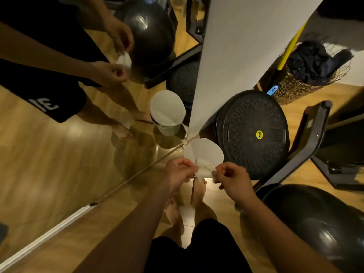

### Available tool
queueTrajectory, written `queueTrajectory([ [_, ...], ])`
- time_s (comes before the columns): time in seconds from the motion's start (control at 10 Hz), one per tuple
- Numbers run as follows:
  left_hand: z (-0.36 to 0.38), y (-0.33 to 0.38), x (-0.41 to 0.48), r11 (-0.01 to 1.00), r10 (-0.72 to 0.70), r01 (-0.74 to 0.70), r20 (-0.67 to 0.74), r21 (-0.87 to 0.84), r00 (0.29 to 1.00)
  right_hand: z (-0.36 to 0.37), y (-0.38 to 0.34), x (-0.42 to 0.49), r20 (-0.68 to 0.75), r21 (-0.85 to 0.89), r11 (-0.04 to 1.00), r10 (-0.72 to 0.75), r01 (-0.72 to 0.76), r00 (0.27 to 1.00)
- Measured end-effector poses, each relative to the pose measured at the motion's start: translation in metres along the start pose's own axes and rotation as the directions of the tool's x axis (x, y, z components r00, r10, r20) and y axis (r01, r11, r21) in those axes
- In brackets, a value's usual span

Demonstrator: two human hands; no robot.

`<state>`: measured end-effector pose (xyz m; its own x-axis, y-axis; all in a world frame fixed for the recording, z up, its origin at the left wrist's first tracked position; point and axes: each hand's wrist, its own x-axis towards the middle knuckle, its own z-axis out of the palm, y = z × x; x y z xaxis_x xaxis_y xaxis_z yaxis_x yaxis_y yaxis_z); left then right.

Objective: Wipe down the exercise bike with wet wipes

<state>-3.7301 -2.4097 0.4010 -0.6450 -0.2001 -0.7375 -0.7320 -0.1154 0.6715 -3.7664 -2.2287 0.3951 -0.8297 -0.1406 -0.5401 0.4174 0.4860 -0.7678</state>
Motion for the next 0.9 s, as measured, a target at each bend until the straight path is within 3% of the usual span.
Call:
queueTrajectory([
  [0.3, 0.036, -0.034, 0.057, 0.986, -0.130, 0.129, 0.000, 0.106, 0.992, 0.007, 0.050, 0.041, -0.049, 0.034, 0.980, 0.198, -0.196, 0.979],
  [0.5, 0.061, -0.071, 0.119, 0.957, -0.283, 0.283, -0.008, 0.056, 0.959, 0.021, 0.114, 0.099, -0.016, 0.056, 0.933, 0.356, -0.355, 0.934],
  [0.7, 0.073, -0.098, 0.194, 0.940, -0.315, 0.325, 0.107, -0.104, 0.943, 0.048, 0.175, 0.185, -0.047, 0.138, 0.912, 0.396, -0.387, 0.917],
  [0.9, 0.047, -0.110, 0.205, 0.932, -0.356, 0.354, -0.004, -0.072, 0.935, 0.055, 0.190, 0.222, 0.040, 0.126, 0.860, 0.494, -0.495, 0.869],
])
